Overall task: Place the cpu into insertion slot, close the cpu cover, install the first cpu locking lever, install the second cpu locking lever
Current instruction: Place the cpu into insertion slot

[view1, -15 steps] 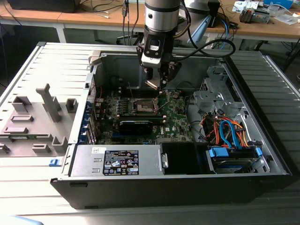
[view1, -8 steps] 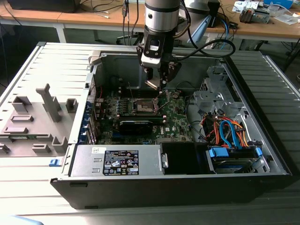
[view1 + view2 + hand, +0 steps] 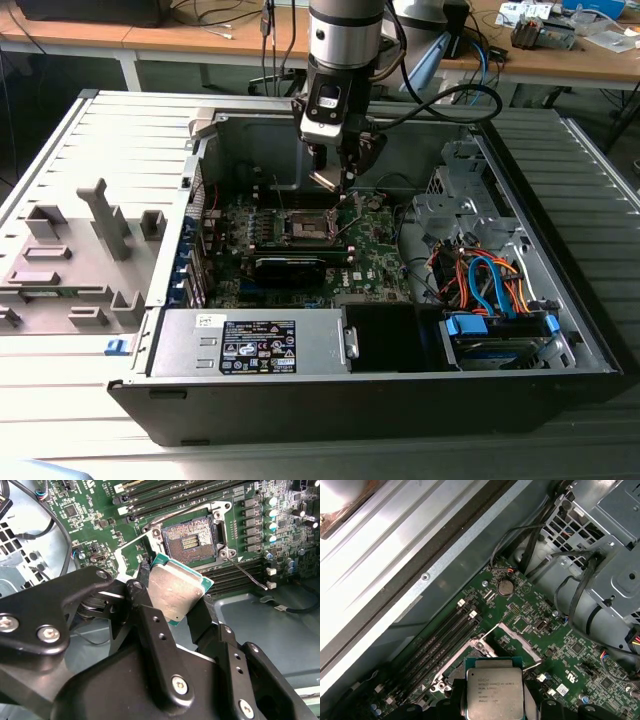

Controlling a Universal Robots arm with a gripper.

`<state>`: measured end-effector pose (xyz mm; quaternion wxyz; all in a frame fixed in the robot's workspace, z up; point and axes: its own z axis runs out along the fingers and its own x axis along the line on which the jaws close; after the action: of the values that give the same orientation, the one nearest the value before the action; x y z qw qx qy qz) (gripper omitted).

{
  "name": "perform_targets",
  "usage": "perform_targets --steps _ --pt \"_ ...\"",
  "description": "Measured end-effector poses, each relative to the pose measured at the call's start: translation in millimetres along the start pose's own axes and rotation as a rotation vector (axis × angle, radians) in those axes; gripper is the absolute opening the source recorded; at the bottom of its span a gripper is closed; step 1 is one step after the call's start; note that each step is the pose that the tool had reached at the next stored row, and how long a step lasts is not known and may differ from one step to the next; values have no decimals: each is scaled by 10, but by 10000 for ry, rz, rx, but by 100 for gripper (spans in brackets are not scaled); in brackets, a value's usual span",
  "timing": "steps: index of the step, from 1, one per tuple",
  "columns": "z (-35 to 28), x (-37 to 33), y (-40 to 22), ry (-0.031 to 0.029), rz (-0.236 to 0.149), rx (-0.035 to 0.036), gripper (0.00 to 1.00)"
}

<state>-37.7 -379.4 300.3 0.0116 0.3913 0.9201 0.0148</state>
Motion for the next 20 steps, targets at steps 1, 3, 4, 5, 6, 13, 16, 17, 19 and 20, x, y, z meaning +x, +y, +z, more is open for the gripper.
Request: perform_targets --steps 1,3,4,5,6,13,16,17,19,20 --pt "0 0 0 0 7 0 55" --pt "2 0 0 -2 32 0 55" --pt "2 0 0 -2 41 1 55" --pt "3 0 0 -2 47 0 55" --pt "3 0 0 -2 62 0 55" --pt "7 0 0 -5 137 1 55" --pt "9 0 0 -6 167 2 55" --pt "9 0 0 -7 175 2 55" --pt "10 0 0 -7 191 2 55" --pt "11 0 0 -8 201 2 55"
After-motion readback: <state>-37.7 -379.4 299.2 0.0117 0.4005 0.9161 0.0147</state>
